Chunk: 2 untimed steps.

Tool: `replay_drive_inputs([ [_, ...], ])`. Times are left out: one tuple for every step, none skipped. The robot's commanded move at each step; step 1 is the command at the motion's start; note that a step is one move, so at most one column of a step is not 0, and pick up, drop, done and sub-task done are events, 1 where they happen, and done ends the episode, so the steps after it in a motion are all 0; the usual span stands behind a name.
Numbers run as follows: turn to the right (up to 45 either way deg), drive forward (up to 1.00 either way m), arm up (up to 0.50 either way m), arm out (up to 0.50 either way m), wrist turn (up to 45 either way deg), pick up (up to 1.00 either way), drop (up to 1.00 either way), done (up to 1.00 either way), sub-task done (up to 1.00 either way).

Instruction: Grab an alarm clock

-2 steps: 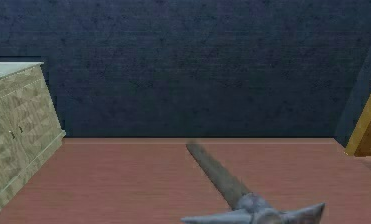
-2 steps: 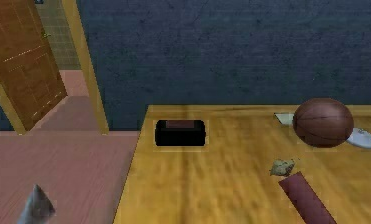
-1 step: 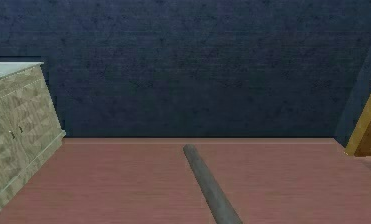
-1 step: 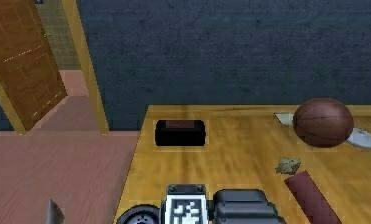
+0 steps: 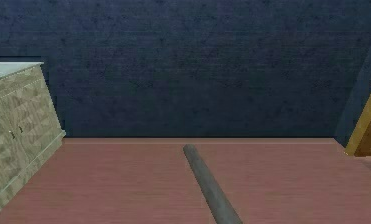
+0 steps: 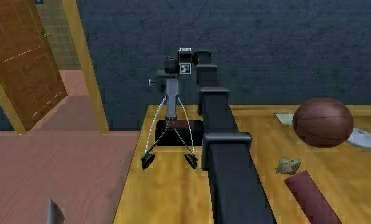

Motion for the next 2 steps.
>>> replay_drive_inputs([
  [0.0, 0.0, 0.0, 0.0, 45.0, 0.0, 0.0, 0.0, 0.0],
  [0.0, 0.0, 0.0, 0.0, 45.0, 0.0, 0.0, 0.0, 0.0],
])
